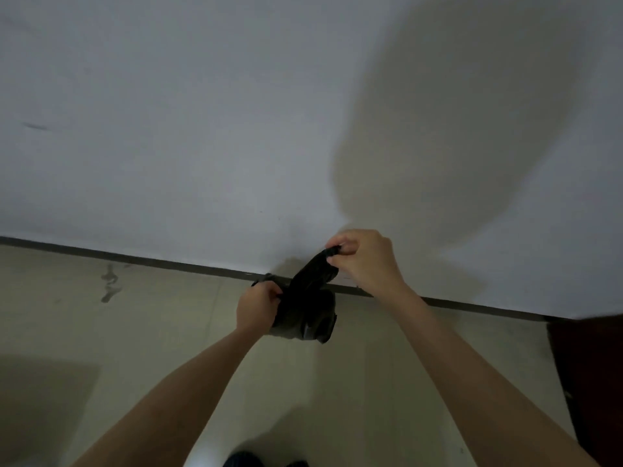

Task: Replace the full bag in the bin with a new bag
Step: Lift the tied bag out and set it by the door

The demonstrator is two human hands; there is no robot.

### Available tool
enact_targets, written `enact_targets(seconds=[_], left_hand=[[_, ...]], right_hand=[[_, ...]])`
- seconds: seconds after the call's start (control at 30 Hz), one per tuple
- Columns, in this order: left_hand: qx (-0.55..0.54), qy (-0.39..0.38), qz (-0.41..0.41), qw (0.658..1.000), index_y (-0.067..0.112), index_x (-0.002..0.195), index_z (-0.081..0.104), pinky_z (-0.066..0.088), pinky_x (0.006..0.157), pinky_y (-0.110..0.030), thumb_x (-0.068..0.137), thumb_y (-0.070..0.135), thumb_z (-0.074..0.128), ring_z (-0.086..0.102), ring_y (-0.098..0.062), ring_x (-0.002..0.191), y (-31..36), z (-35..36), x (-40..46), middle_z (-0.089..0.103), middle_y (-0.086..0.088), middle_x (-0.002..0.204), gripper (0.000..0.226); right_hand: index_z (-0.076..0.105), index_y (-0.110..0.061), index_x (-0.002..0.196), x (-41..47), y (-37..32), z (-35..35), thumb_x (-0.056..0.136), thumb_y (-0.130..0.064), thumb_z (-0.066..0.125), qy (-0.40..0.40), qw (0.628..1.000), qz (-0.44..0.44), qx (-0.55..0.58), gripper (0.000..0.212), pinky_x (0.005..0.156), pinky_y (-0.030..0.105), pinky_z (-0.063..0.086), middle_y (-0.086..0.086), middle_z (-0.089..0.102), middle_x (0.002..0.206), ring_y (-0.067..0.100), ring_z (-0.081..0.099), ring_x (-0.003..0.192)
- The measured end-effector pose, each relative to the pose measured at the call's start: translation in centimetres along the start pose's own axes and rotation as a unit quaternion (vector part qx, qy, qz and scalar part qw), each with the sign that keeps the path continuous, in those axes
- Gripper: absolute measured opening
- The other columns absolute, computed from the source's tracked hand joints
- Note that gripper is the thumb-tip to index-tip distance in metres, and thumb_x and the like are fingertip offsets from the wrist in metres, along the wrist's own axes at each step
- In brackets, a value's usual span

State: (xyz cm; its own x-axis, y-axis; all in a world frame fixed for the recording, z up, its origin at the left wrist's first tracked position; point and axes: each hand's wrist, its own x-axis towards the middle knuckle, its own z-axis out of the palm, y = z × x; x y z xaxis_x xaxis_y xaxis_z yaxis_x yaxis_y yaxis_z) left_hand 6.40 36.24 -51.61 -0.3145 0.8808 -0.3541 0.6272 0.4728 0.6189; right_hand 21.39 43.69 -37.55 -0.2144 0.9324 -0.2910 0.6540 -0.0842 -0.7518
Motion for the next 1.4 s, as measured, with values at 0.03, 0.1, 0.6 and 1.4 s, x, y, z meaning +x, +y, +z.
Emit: enact_targets(seconds=[0.03,0.1,0.6,1.4], left_hand=[[-0.009,0.002,-0.004,1.0,0.007,0.094,0.069,0.044,0.07,-0.031,0.079,0.003,0.055,0.063,-0.034,0.09,-0.8,1.4,1.7,0.072,-0.016,0.095,0.022],[-0.041,0.004,-0.012,0.999,0.002,0.095,0.069,0.04,0.069,-0.026,0.078,-0.002,0.055,0.064,-0.035,0.089,-2.4,4.3,4.4,0.072,-0.019,0.095,0.023],[-0.366,-0.188,-0.166,0.896,0.006,0.133,0.039,0.04,0.091,-0.031,0.087,-0.011,0.043,0.048,-0.024,0.116,-4.4,7.2,5.5,0.048,-0.002,0.117,0.049],[0.445,-0.115,0.472,0.752,0.029,0.145,-0.006,-0.039,0.092,-0.049,0.045,0.064,-0.049,0.002,-0.028,0.145,30.9,-14.1,-20.2,-0.001,0.001,0.157,0.115]], right_hand=[[0.072,-0.012,0.089,1.7,1.3,0.9,0.072,-0.004,0.072,0.005,1.0,-0.003,-0.007,0.019,0.063,0.0,0.042,0.008,0.069,0.082,0.01,0.061,0.075],[0.072,-0.01,0.091,4.7,3.9,2.8,0.073,-0.004,0.072,0.017,1.0,-0.007,-0.013,0.019,0.073,0.009,0.047,0.008,0.068,0.082,0.012,0.061,0.077],[0.049,-0.014,0.13,7.0,10.1,8.2,0.088,-0.007,0.051,-0.025,0.995,0.091,0.043,0.042,0.09,0.016,0.036,0.009,0.058,0.129,0.019,0.055,0.116],[0.009,-0.03,0.147,-27.3,-6.3,-17.3,0.093,-0.046,0.035,0.218,0.92,0.221,-0.239,0.062,0.117,0.05,0.0,0.007,0.001,0.159,0.028,-0.007,0.145]])
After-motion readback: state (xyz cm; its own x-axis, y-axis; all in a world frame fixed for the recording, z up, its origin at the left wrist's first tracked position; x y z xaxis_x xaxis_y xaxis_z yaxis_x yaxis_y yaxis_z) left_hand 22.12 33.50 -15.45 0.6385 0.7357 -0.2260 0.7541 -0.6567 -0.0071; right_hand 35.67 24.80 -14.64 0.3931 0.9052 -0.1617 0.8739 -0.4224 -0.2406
